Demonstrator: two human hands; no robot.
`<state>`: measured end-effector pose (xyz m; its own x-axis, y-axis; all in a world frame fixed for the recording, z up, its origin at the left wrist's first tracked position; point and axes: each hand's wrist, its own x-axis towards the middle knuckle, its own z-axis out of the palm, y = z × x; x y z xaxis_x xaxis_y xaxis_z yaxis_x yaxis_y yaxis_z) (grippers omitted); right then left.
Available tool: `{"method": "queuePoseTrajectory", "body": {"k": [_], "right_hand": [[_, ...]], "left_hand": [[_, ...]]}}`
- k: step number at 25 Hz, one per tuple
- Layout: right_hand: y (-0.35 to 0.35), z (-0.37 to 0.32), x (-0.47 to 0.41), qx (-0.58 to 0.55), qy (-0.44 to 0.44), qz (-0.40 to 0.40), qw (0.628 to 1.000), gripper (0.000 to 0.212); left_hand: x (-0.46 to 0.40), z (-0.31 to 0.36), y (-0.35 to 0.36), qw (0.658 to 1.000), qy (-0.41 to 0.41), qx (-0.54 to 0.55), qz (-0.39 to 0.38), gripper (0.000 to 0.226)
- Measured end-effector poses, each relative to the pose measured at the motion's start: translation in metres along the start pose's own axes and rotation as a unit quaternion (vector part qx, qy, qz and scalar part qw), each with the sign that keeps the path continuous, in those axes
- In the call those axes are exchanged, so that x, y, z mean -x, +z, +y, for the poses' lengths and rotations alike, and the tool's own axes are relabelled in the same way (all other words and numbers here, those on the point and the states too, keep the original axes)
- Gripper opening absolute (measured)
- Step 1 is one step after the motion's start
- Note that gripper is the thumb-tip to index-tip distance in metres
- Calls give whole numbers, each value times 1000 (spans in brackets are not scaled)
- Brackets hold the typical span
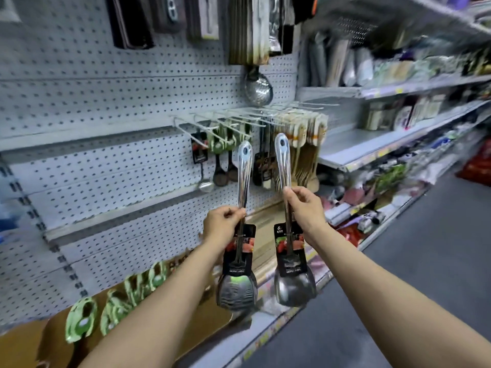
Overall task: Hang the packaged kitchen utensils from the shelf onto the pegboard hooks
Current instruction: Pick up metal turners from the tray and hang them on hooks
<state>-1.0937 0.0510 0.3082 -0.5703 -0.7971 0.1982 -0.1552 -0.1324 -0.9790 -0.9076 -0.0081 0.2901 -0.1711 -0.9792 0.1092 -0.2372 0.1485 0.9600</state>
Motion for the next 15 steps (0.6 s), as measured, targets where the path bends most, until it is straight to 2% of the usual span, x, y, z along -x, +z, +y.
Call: {"method": "queuePoseTrajectory", "body": {"k": [8, 15], "right_hand": [[-43, 40, -178, 12, 34, 5, 999, 21], [-64, 73, -285, -10, 45, -50, 998, 22]], "left_hand": [[-133, 5, 128, 1000, 5, 15, -2, 20], [-188, 11, 195, 999, -19, -22, 33, 22]]}}
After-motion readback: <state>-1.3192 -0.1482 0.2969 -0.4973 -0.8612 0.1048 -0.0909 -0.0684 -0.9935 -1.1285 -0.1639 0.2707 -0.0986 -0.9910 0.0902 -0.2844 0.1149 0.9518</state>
